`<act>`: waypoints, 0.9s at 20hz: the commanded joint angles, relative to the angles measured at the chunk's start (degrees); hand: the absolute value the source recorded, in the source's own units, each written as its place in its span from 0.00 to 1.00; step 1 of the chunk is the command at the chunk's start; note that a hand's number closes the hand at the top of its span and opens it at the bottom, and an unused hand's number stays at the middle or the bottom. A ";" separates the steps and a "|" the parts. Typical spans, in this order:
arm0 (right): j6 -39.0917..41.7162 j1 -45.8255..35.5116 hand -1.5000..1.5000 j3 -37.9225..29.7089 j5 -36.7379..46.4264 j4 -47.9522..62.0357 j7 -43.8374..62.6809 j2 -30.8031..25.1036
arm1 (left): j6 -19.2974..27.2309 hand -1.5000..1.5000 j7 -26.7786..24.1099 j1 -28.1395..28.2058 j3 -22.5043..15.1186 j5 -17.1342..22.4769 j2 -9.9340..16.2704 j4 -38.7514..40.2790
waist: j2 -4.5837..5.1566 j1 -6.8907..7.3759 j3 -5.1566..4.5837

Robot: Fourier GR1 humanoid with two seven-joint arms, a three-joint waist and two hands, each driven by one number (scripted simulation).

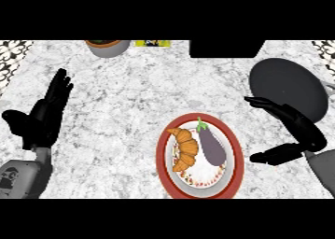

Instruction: Pick the croissant from the plate and place it in the pan

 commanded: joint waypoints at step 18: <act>8.22 -10.41 0.00 2.55 13.64 -26.86 37.16 1.34 | -2.88 0.50 0.63 -1.36 3.82 -1.40 -1.31 1.28 | -0.20 0.10 -0.10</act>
